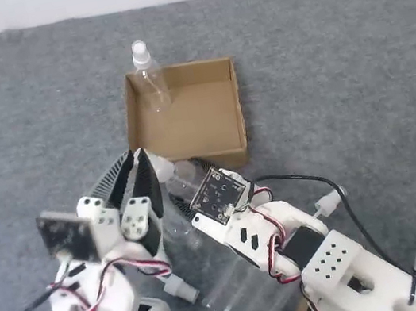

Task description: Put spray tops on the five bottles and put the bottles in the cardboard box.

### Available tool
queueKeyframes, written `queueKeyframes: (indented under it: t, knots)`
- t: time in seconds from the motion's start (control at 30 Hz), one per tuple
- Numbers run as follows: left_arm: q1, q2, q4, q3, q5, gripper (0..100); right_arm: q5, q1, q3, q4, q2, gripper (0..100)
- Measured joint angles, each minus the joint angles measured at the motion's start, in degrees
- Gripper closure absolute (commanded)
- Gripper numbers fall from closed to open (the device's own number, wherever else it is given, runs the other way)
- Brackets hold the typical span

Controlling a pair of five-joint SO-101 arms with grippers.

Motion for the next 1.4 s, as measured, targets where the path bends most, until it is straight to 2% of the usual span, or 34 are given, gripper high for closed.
queueKeyframes:
  t: [0.47, 0.73, 0.93, 1.07, 1.4]
  knots:
    - [-12.92, -0.44, 0.00, 0.00, -0.09, 95, 0.00, 0.35, 0.00, 0.00, 0.00, 97.5]
    - [-19.96, -0.44, -3.08, 3.34, 6.95, 95, 0.00, 0.26, 0.00, 0.00, -4.75, 97.5]
    - [-20.13, -0.44, -4.40, 5.36, 7.82, 95, -0.09, 0.26, 0.00, 1.58, -10.73, 97.5]
    - [-19.78, -0.44, -4.40, 6.33, 7.82, 95, -0.70, -2.64, 0.00, 4.31, -14.24, 97.5]
    - [-11.43, -0.44, -4.40, 7.91, 7.82, 96, -1.05, -6.86, 0.00, 10.99, -19.60, 97.5]
